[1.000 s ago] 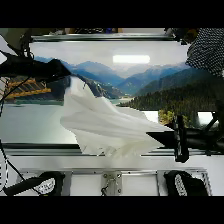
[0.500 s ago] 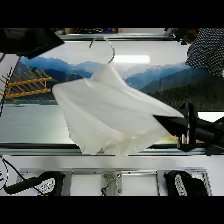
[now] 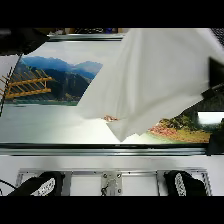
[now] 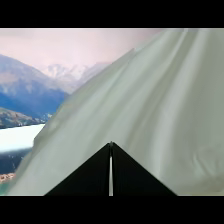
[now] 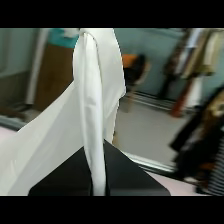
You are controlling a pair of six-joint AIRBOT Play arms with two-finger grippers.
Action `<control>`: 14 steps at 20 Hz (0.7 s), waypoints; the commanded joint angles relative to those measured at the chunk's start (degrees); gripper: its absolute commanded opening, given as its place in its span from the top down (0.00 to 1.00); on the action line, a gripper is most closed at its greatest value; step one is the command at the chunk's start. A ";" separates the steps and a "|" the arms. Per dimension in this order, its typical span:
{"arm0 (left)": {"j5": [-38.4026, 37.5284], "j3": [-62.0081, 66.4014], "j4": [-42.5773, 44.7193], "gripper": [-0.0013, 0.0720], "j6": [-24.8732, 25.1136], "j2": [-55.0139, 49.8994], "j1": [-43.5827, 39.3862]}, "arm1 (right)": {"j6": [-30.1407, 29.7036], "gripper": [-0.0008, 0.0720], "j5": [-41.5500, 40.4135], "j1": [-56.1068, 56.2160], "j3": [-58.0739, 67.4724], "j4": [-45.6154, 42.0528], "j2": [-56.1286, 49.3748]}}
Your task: Fold the clothes and pants, and hang the long-sleeved shirts on hangers.
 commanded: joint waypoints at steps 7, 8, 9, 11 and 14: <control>6.51 -8.33 0.04 0.97 3.89 3.34 -6.62 | -9.07 0.98 -41.81 -12.92 7.15 -1.46 -2.16; 6.75 -8.33 0.04 0.97 4.09 3.34 -7.06 | -9.07 0.98 -42.45 -13.94 8.13 -1.46 -3.17; 6.78 -8.33 0.04 0.97 4.09 3.34 -7.43 | -9.07 0.98 -42.42 -14.84 9.16 -1.46 -4.33; 6.71 -8.33 0.04 0.97 4.20 3.34 -7.89 | -9.07 0.98 -42.42 -16.24 11.52 -1.49 -7.06; 6.38 -8.33 0.07 0.97 4.20 3.34 -7.89 | -9.03 0.98 -42.88 -17.44 16.57 -3.08 -12.02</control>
